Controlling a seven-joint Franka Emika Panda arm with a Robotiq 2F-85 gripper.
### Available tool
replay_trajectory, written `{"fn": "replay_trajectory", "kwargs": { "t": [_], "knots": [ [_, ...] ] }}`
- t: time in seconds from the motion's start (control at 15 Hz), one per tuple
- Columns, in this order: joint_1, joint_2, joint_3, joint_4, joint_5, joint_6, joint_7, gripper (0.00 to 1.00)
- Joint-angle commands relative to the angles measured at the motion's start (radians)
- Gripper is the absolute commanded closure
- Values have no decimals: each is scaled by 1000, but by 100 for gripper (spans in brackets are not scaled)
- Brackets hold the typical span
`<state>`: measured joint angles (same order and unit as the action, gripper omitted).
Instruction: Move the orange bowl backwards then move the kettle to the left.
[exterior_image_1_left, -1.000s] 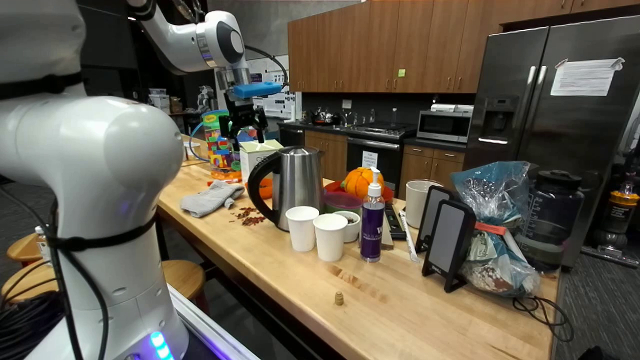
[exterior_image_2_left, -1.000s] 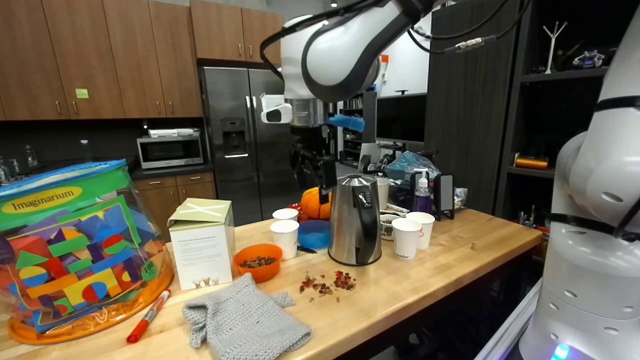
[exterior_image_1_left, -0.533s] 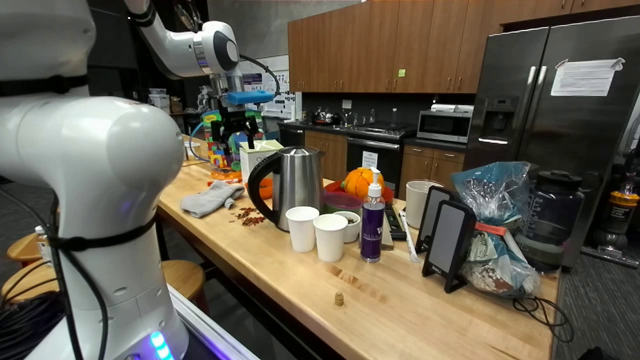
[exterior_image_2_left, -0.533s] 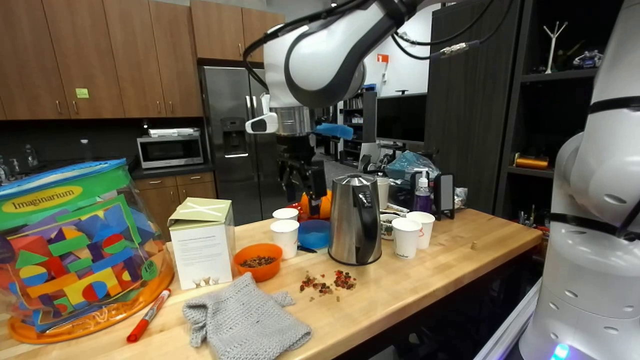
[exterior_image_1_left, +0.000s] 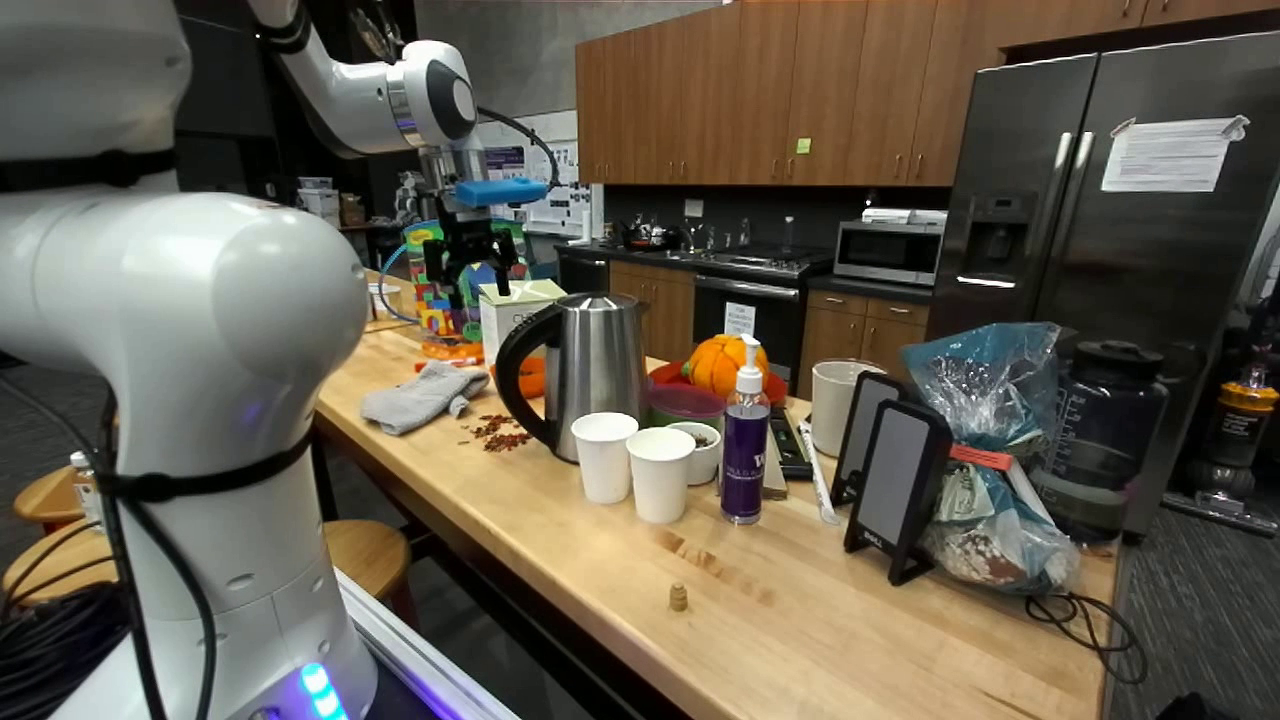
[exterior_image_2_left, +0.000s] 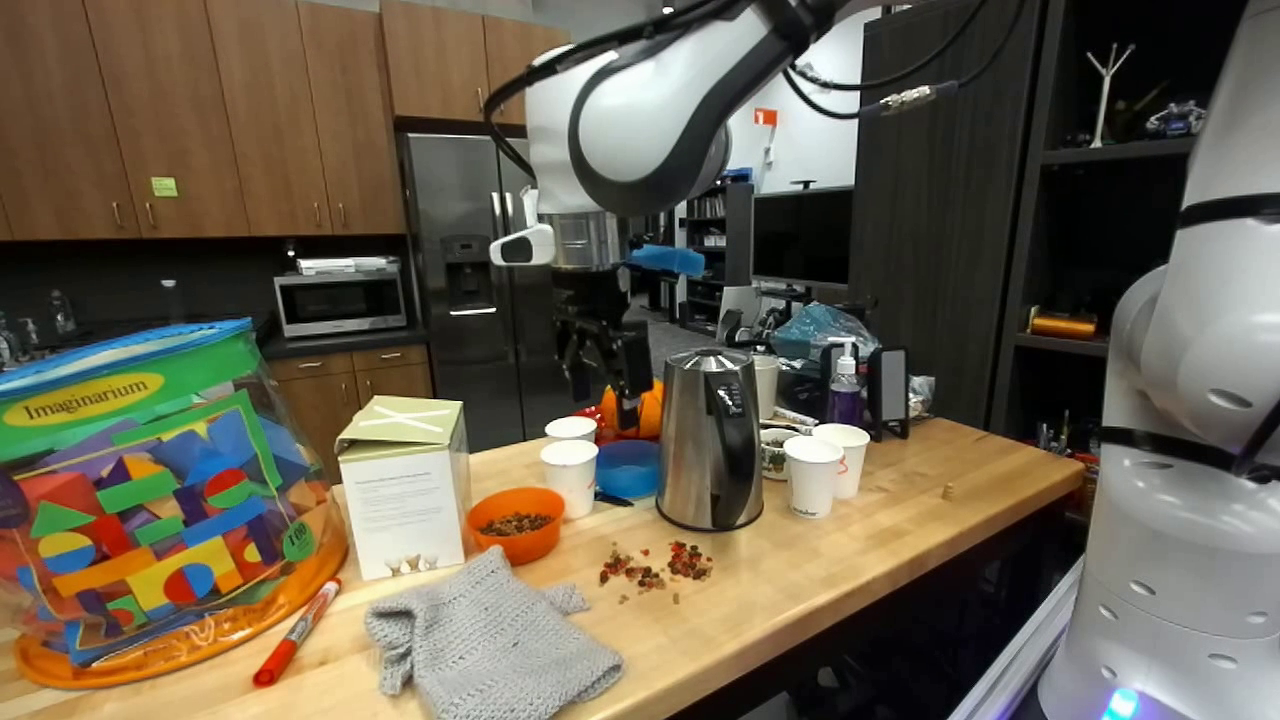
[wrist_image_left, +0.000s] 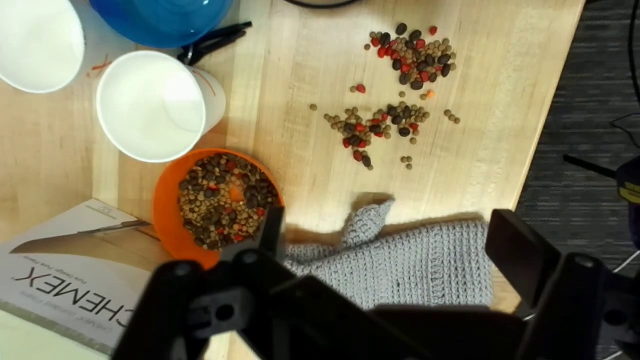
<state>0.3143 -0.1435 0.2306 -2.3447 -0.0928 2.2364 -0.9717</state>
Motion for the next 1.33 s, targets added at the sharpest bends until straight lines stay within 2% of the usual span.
{"fn": "replay_trajectory", "kwargs": {
  "t": [0.0, 0.27, 0.53, 0.93, 1.27],
  "knots": [
    [-1, 2, -8, -14, 13, 38, -89, 0],
    [3, 53, 4, -11, 6, 84, -184, 0],
    [10, 128, 40, 20, -35, 79, -216, 0],
    [27, 257, 96, 107, -188, 40, -150, 0],
    [39, 353, 92, 189, -334, 2, -38, 0]
  ]
}}
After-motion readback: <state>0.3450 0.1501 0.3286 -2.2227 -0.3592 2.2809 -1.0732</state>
